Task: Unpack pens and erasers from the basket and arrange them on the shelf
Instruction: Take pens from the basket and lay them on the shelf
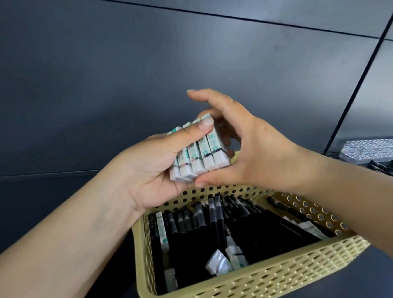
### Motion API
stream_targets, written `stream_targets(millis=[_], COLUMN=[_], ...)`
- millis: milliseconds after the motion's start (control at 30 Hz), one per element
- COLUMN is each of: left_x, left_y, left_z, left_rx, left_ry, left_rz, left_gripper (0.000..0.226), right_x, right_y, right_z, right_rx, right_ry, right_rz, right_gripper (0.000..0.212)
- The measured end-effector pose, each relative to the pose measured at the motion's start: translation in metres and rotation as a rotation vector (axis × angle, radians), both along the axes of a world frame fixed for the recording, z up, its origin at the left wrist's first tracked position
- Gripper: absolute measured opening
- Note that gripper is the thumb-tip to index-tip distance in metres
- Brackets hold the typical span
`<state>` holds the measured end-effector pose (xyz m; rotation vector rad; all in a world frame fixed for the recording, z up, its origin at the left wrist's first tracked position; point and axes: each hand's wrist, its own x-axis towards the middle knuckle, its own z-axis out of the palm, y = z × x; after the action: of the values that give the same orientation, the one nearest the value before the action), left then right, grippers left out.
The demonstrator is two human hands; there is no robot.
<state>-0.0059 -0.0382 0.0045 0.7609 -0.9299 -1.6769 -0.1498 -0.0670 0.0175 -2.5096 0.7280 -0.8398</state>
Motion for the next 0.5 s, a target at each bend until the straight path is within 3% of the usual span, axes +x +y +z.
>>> stream_targets(millis=[300,400,467,500], left_x=[-0.002,-0.001,0.000,0.001], left_y=[0.005,0.001,-0.001,-0.001], left_z=[0.002,-0.004,-0.010,-0.010], left_rx=[-0.051,-0.127,-0.175,-0.215], left_ry=[-0.089,-0.291,-0.456,-0.494], left_rz=[0.054,0.104,0.164,0.171], left_gripper=[0.016,0.044,0.069,0.067], right_x=[0.011,-0.009,-0.032,-0.041], right_y=[-0.006,-0.005,-0.008,-0.008], right_z=[-0.008,-0.003,-0.001,-0.001], right_rx=[0.054,0.210,0.331,0.423], right_ry=[0.003,0.064,0.151,0.233], right_rz=[0.055,0.022,-0.025,-0.048], right_gripper=[0.113,0.120,0.107,0.091])
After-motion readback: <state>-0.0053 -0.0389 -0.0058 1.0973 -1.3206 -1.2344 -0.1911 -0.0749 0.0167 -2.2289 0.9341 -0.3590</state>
